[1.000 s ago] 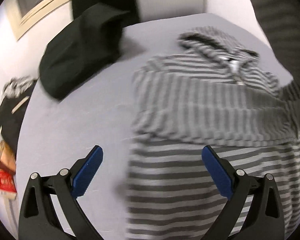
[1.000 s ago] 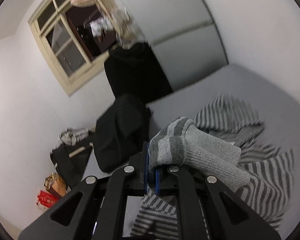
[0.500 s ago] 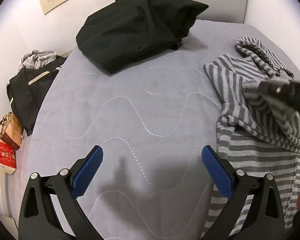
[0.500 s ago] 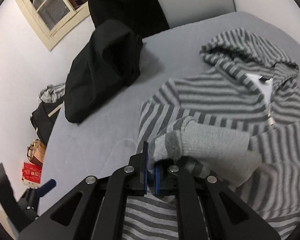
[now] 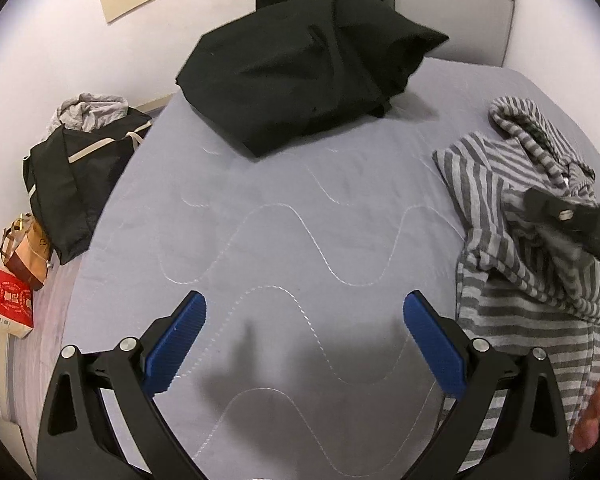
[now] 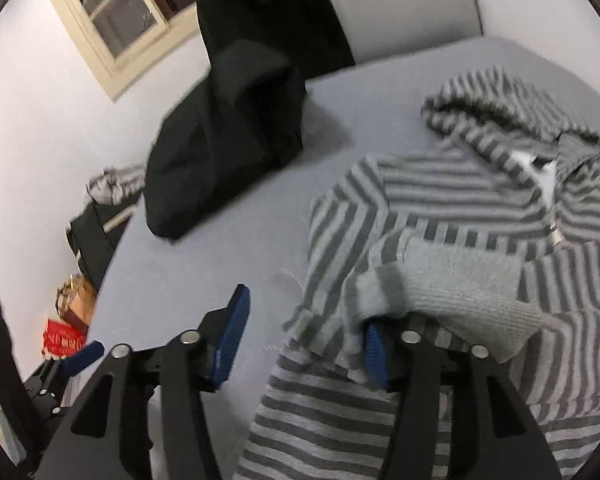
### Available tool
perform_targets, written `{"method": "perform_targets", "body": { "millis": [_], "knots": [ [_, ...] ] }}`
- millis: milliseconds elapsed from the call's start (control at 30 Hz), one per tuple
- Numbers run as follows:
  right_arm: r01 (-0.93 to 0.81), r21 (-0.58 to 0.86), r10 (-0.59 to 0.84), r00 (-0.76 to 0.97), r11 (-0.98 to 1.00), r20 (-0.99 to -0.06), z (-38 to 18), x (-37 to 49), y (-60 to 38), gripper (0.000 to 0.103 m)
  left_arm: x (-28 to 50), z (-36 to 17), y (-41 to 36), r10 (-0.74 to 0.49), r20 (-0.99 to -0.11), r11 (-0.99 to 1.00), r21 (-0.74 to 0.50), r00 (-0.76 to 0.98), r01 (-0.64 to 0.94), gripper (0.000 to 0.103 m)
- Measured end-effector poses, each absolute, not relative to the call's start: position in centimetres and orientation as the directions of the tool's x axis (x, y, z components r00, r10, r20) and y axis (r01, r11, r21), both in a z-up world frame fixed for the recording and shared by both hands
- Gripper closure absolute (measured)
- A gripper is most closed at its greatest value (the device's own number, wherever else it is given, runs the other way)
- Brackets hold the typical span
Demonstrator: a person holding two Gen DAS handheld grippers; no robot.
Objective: Fold large clothes
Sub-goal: 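Lower the held cuff onto the hoodie body with the right tool, then grasp the grey ribbed cuff with the left tool and lift it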
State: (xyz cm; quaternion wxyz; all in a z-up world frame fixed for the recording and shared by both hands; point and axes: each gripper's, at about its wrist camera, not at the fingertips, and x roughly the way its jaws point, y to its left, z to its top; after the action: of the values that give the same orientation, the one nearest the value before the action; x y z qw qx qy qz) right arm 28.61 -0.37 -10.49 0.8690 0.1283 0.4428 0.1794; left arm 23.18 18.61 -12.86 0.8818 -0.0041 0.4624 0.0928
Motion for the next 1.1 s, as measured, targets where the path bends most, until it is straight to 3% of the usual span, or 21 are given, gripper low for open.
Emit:
{"method": "perform_targets", "body": {
  "millis": [167,267,467,600,800,933,1100],
  "knots": [
    [-0.196,0.431,0.46,0.576,0.881,-0.676,-7.6,28.0,-2.6,0.041,23.1,-11.3,19.1,0.17,-0.799,0.981,0.08,0.577,-0.179,0.006],
    [-0.209,0.435,0.472,0.559,0.876,-0.681,-6.6,27.8,-3.9,0.028,23.3,-10.7,18.5,0.167,-0.793,0.983,0.085,0.586,-0.165,0.006],
    [-0.231,0.481,0.529,0.483,0.845,-0.698,-7.4,27.6,-4.7,0.027,23.5,-10.1,16.5,0.159,-0.79,0.987,0.104,0.591,-0.126,0.006],
    [-0.249,0.507,0.562,0.45,0.825,-0.694,-7.7,26.5,-4.3,0.015,23.3,-9.7,16.2,0.163,-0.791,0.986,0.112,0.59,-0.122,0.006],
    [-0.219,0.503,0.542,0.471,0.836,-0.696,-7.5,24.2,-6.1,0.015,23.3,-9.0,16.0,0.148,-0.784,0.989,0.1,0.603,-0.112,0.006],
    [-0.197,0.414,0.454,0.502,0.889,-0.736,-7.0,23.1,-8.8,0.015,23.6,-8.5,13.0,0.089,-0.764,0.995,0.103,0.639,-0.016,0.006],
    [-0.147,0.343,0.368,0.507,0.928,-0.78,-7.8,22.2,-13.0,0.015,24.4,-9.8,6.0,0.02,-0.746,0.963,0.193,0.666,0.186,0.018]
  ]
}}
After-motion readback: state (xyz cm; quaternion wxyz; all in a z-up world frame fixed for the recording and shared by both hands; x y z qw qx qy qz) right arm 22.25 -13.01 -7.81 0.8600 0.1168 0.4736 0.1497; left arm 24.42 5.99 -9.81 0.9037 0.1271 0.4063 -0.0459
